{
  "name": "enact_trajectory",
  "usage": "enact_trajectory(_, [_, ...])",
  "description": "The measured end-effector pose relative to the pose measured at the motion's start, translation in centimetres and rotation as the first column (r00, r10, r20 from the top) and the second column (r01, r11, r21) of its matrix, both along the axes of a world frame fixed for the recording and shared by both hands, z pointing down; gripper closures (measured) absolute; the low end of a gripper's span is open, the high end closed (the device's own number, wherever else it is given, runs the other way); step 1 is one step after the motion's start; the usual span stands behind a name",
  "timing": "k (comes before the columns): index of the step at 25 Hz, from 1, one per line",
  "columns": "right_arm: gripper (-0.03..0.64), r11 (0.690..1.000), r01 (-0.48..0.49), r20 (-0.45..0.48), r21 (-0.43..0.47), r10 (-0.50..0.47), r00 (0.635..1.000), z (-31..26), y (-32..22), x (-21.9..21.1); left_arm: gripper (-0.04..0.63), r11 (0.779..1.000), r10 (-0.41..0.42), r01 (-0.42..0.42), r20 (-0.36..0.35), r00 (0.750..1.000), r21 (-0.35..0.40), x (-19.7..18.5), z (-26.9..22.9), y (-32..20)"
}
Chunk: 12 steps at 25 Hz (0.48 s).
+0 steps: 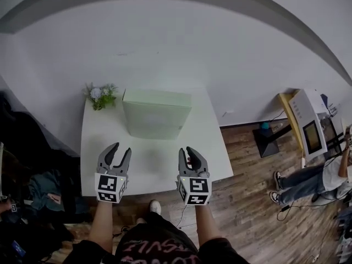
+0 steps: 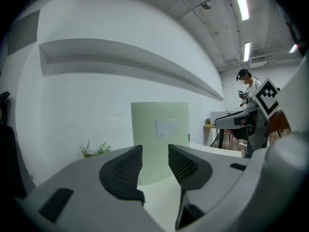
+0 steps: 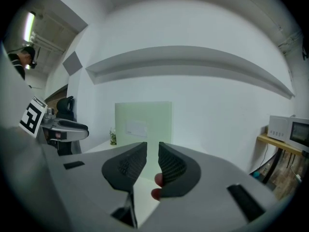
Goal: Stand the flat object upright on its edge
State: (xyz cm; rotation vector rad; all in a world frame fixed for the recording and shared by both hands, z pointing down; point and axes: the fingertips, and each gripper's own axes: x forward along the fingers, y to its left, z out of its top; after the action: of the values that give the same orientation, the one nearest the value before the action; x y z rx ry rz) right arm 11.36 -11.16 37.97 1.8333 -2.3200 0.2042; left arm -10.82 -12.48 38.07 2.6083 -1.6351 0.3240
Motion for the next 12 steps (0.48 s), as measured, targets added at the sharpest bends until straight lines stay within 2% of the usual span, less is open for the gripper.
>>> enact_trajectory(12, [0.573,0.999,-0.015,-0.009,0.037,0.015,1.000,-3.0,5.4,-1.7,0.474,0.998,0.004,-0.004,-0.007,1.000,0.059,-1.4,-4.0,5.6])
